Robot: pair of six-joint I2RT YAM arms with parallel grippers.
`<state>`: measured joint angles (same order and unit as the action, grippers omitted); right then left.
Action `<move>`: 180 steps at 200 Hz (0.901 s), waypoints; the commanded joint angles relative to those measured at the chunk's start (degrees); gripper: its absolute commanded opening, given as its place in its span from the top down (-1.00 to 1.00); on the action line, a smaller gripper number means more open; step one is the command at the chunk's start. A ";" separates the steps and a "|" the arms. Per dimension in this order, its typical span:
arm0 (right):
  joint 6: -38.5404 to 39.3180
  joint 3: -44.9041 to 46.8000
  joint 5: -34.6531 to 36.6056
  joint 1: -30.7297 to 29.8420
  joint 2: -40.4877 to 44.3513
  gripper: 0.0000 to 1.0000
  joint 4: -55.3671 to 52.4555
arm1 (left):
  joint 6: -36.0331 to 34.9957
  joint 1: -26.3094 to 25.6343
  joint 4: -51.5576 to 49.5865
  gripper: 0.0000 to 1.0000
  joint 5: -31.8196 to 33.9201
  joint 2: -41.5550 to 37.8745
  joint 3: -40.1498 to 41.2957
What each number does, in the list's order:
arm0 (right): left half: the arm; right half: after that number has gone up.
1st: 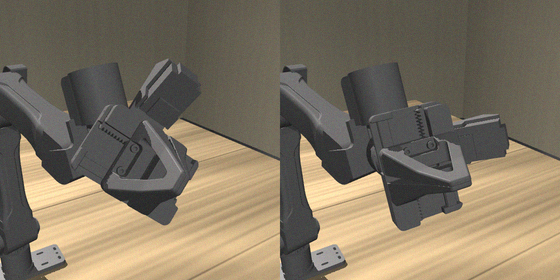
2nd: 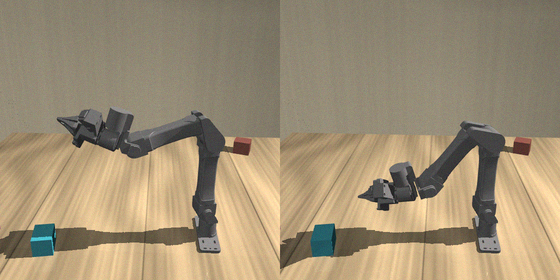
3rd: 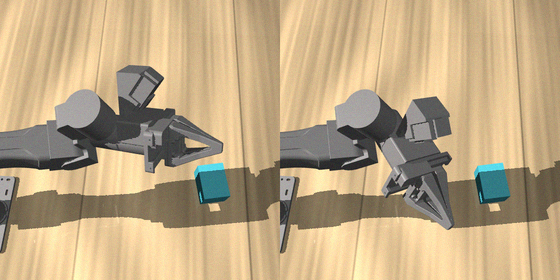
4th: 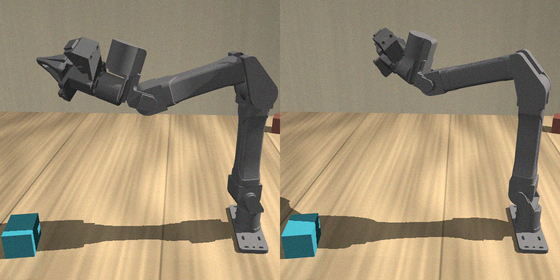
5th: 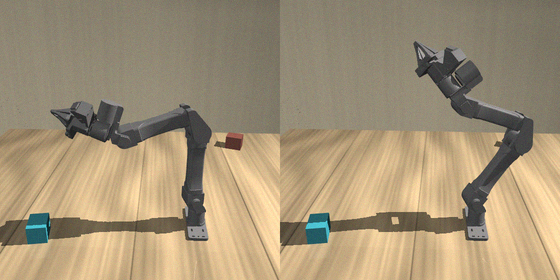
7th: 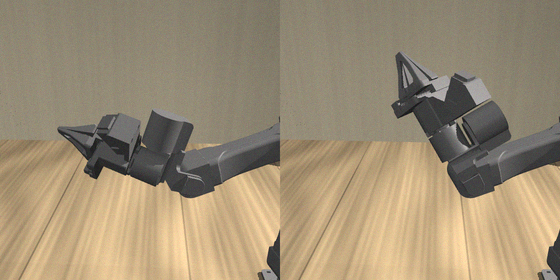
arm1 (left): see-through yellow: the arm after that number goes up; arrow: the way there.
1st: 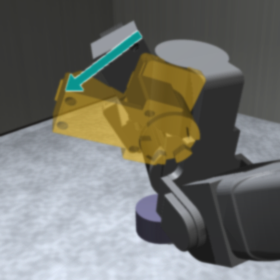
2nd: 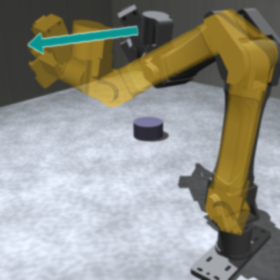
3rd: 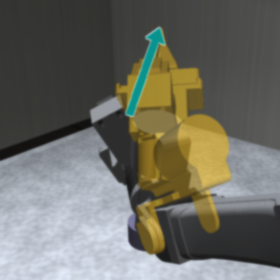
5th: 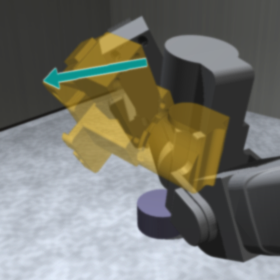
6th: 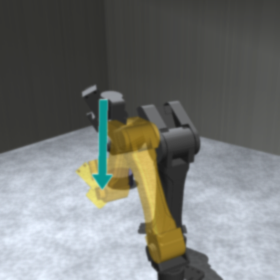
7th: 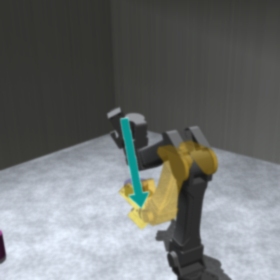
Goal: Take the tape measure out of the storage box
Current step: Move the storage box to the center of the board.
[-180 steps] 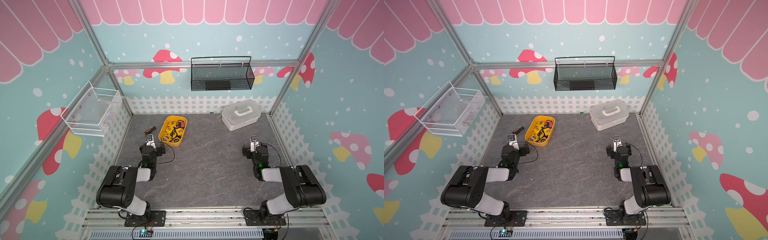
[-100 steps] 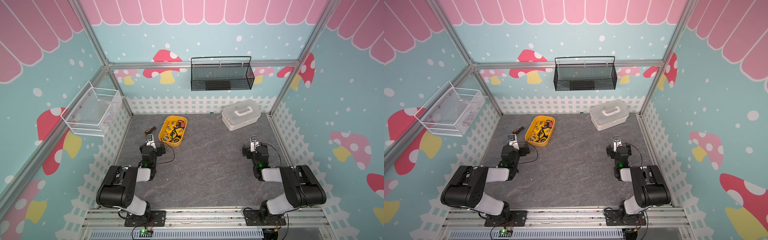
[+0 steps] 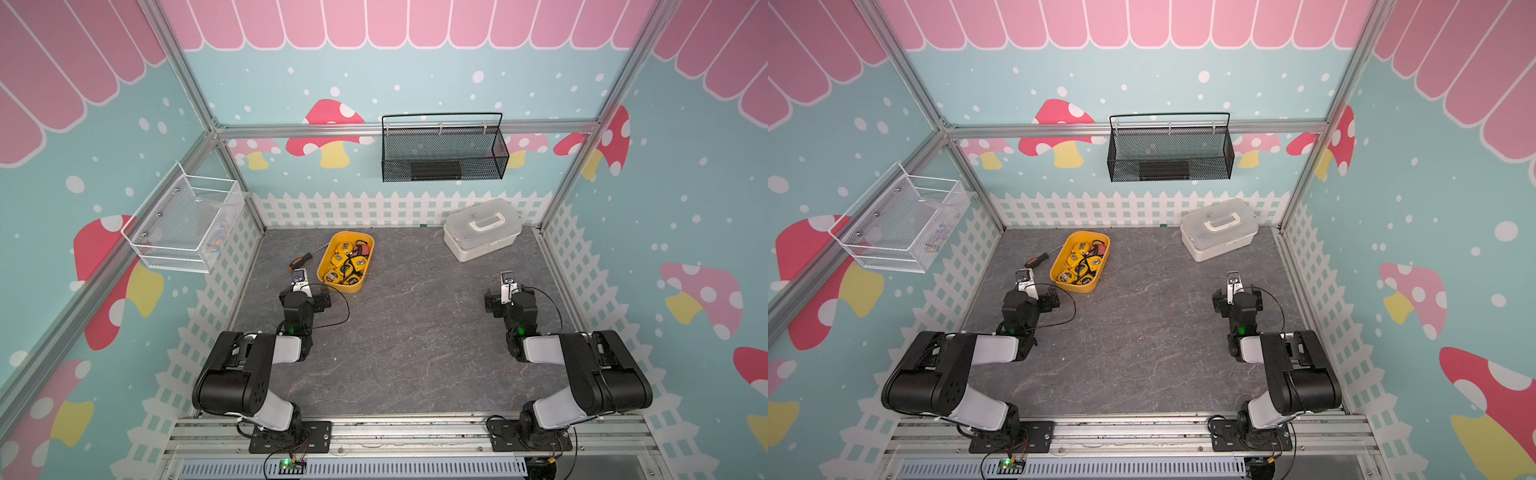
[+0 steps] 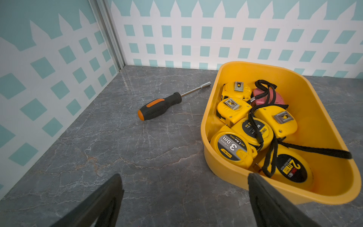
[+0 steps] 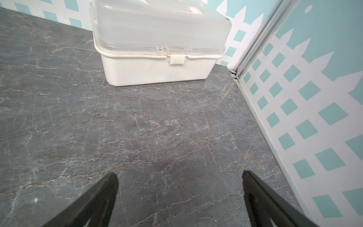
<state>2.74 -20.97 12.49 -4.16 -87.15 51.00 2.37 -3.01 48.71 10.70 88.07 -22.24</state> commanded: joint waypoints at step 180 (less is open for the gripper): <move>0.08 -14.84 -7.96 -0.15 17.43 -0.98 -42.18 | -1.62 0.64 -47.51 -0.83 -7.04 -2.29 -31.12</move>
<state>3.60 -31.77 7.99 -4.16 -71.37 24.82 2.11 -2.63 17.54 7.75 83.15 -46.22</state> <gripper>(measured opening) 0.989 0.949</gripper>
